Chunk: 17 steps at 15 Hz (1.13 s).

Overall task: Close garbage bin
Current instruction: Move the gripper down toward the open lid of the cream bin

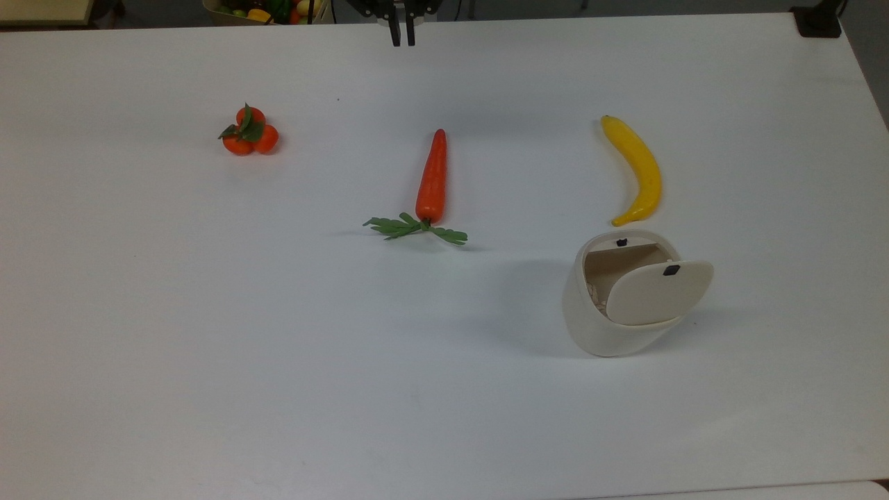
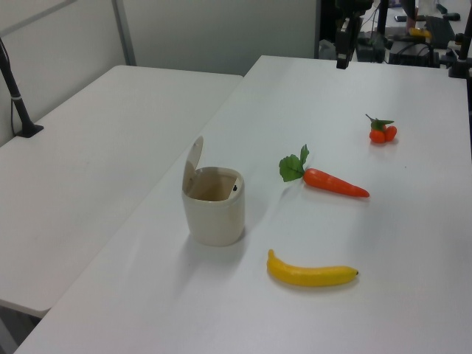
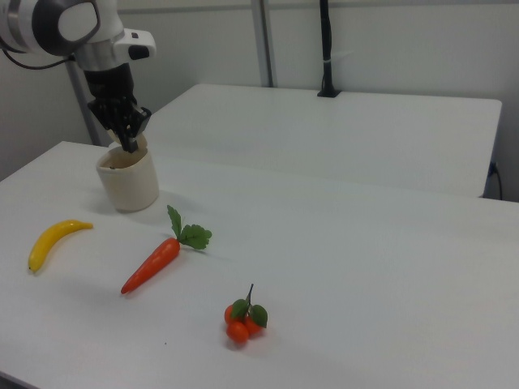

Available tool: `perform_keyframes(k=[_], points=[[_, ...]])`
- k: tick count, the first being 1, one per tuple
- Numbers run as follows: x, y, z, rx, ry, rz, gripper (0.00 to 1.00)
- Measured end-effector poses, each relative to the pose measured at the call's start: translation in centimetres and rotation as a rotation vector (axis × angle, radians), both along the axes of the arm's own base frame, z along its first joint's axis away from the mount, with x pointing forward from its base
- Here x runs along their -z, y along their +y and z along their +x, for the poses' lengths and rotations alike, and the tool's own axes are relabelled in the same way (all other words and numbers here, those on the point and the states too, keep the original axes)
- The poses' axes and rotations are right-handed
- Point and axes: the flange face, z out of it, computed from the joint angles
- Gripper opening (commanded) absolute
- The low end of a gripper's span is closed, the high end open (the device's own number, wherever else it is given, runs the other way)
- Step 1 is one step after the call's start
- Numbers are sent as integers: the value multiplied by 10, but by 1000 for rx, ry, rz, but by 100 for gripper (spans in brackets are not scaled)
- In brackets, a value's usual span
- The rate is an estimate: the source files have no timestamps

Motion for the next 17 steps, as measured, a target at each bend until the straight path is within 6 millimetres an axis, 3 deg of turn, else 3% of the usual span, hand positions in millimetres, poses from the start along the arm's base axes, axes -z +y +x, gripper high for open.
perform_keyframes(k=[2,17], points=[[0,2,0,-1,1,10,1],[1,8,4,5,-12,72,0]])
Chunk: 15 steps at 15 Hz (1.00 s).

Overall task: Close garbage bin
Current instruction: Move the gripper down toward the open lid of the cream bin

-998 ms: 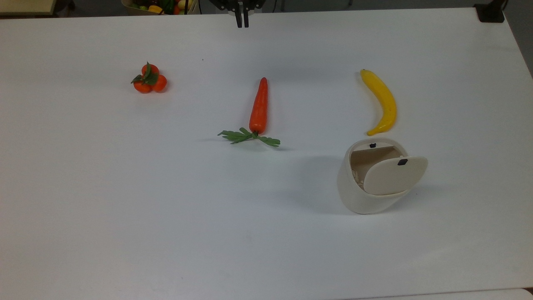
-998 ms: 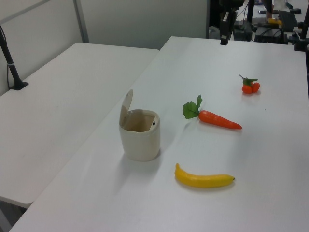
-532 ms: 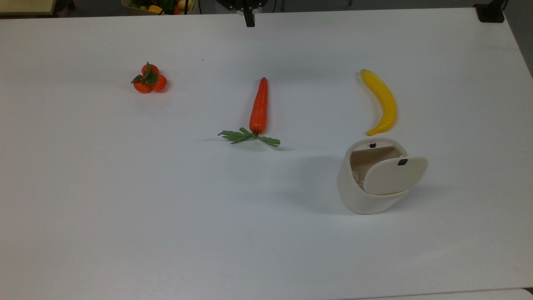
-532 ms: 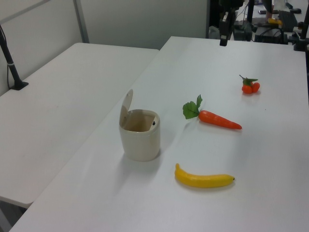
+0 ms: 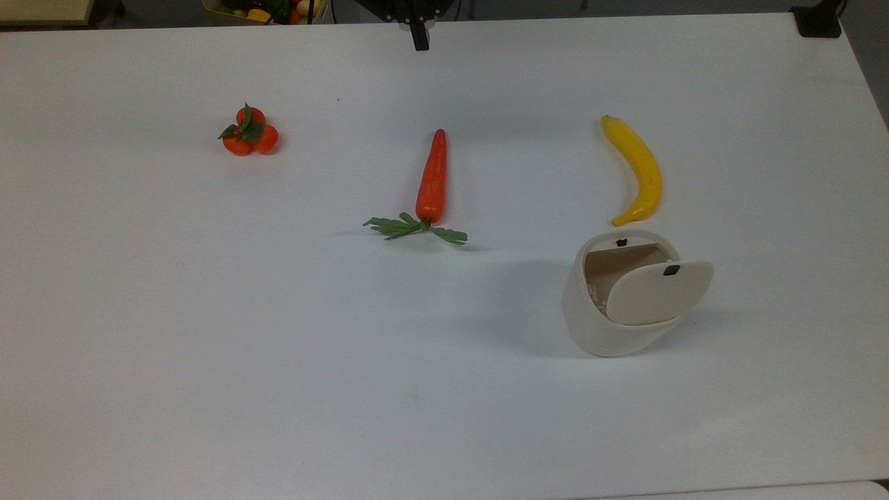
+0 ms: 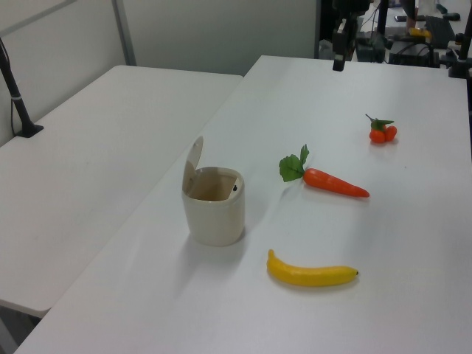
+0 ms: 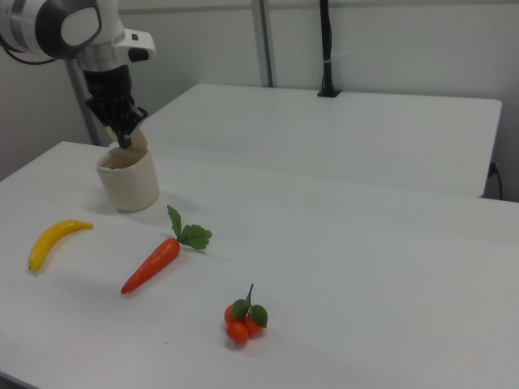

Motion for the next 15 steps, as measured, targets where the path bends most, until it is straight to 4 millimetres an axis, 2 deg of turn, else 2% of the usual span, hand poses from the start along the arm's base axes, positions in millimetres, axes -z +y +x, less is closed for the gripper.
perform_keyframes(k=[6,10,13,15], points=[[3,10,18,6,-105,15,0],[-3,46,32,7,-252,48,0],[1,89,43,4,-365,92,0],[3,103,48,-3,-413,109,0]])
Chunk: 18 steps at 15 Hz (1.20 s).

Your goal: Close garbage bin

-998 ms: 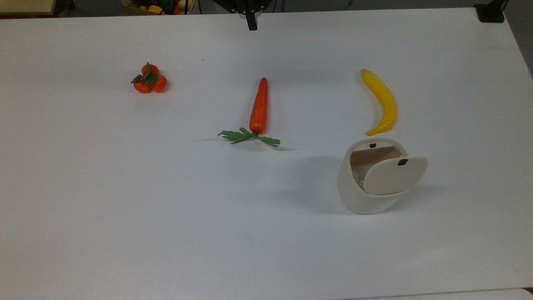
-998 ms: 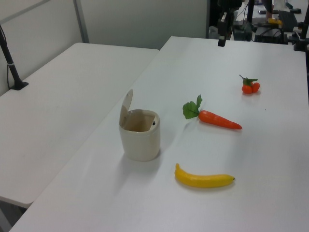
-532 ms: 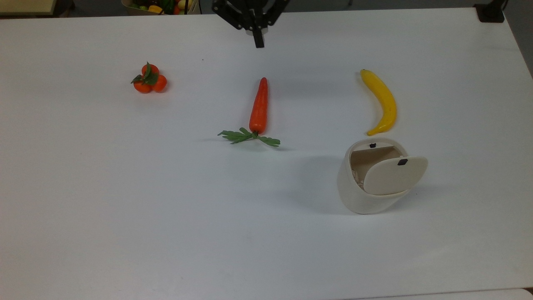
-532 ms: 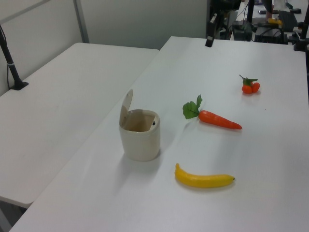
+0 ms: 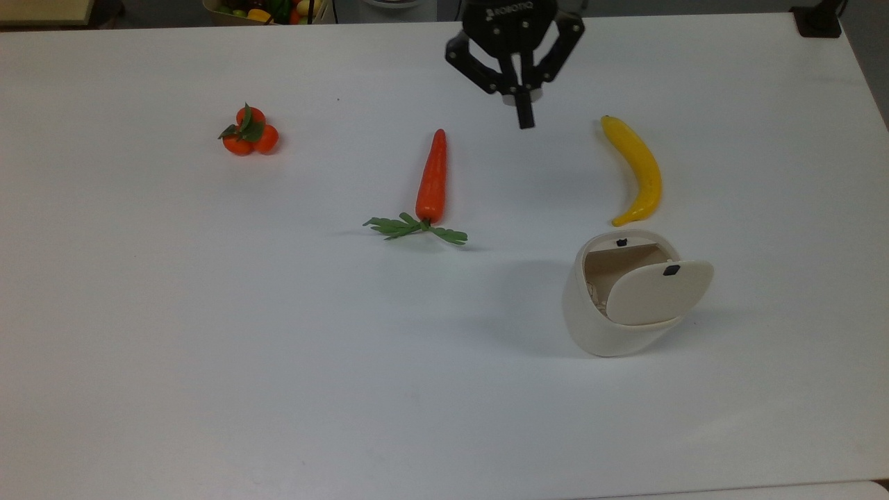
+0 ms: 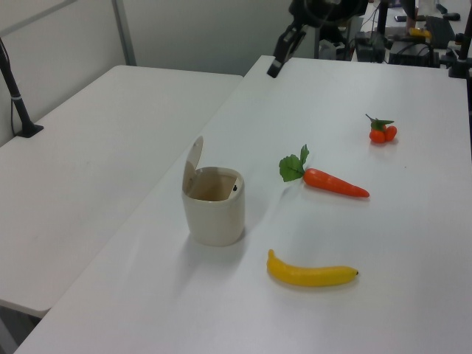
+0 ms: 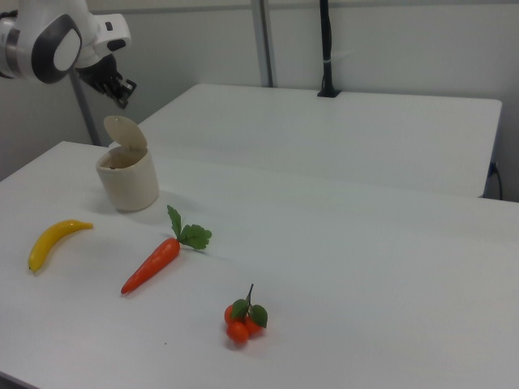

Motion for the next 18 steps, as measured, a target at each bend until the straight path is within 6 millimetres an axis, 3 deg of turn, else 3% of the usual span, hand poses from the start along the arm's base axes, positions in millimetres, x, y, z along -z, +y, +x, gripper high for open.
perform_keyframes(k=[4,12,18], points=[[15,28,18,-13,-130,22,0],[68,75,42,-33,-319,62,0],[111,94,57,-43,-390,67,0]])
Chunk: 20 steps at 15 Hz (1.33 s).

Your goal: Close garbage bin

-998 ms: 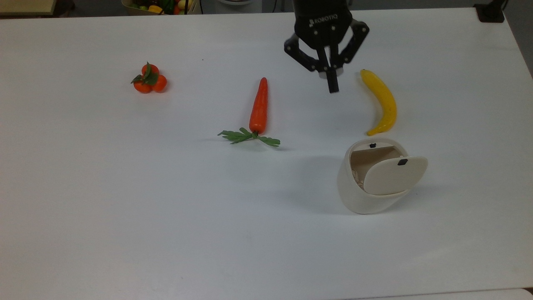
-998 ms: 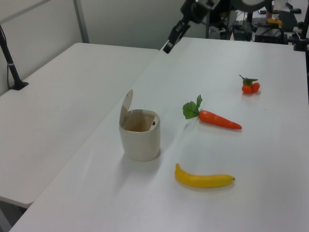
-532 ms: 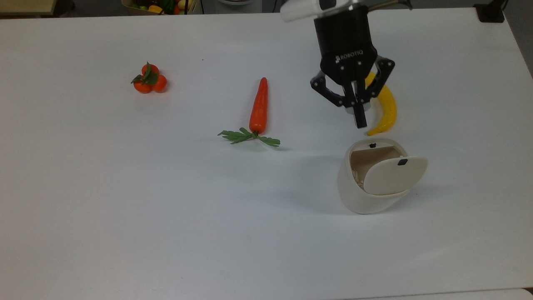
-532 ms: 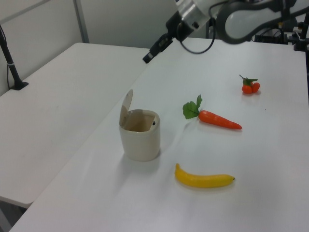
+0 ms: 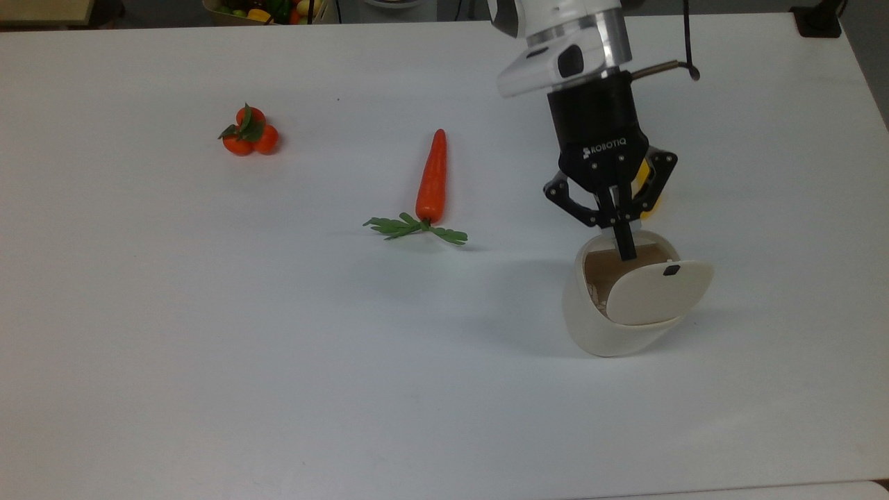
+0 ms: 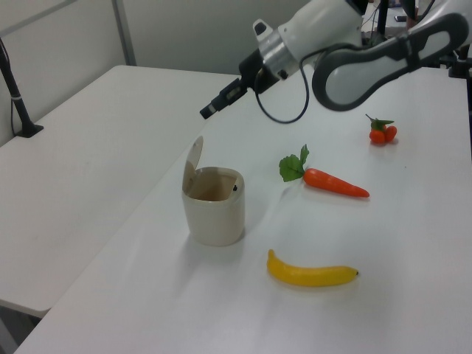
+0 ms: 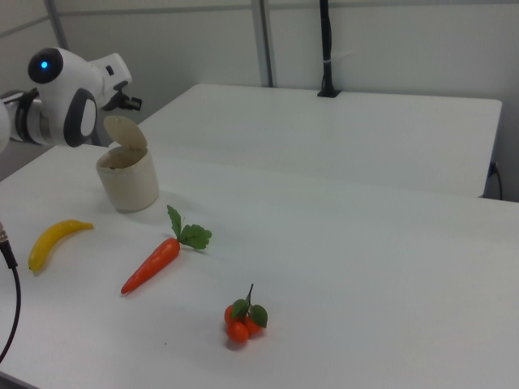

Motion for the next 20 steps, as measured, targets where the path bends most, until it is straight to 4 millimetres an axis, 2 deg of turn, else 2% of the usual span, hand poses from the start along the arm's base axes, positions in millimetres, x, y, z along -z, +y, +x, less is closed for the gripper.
perform_keyframes(k=[6,13,16,20], points=[[31,12,10,-22,1,-39,0],[32,15,10,-29,-3,-45,0],[34,30,3,-54,6,-34,0],[38,35,-2,-65,21,-34,0]])
